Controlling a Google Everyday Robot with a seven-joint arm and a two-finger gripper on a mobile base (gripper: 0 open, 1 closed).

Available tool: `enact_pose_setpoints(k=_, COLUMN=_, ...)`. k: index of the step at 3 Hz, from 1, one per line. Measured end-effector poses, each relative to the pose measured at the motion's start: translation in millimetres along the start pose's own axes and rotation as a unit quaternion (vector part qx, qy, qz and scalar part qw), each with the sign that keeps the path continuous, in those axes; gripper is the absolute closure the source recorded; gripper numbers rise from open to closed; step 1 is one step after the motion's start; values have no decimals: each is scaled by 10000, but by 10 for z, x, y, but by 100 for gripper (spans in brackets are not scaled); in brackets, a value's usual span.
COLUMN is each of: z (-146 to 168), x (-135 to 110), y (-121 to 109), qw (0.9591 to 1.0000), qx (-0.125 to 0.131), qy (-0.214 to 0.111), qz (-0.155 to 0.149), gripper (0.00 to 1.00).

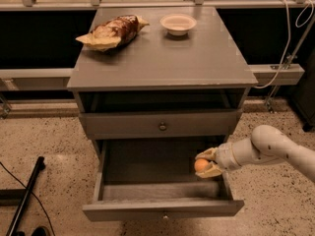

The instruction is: Place orange into middle drawer

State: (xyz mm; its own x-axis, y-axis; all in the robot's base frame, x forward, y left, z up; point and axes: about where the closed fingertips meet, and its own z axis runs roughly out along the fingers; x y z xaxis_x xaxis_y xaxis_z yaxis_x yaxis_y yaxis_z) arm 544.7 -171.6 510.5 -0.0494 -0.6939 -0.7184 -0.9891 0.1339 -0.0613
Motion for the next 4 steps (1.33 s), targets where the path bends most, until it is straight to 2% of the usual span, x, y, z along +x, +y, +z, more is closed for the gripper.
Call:
enact_pose_setpoints(k=1, z=0, x=0, y=0, qw=10000, qx=0, qy=0, qz=0, gripper=100)
enact_pose_setpoints(k=2, z=290, x=119, y=-94, qw=9998, qx=23, qy=-179, qz=118, gripper=100)
enact_pose_setpoints(k=3, z=764, x=217, y=-191, qw=9988, qx=131, qy=-405, qz=232, gripper=100)
enact_pose_setpoints(k=4, z=1086, x=172, y=-266, qw=9978, qx=232, qy=-596, qz=188, gripper=100)
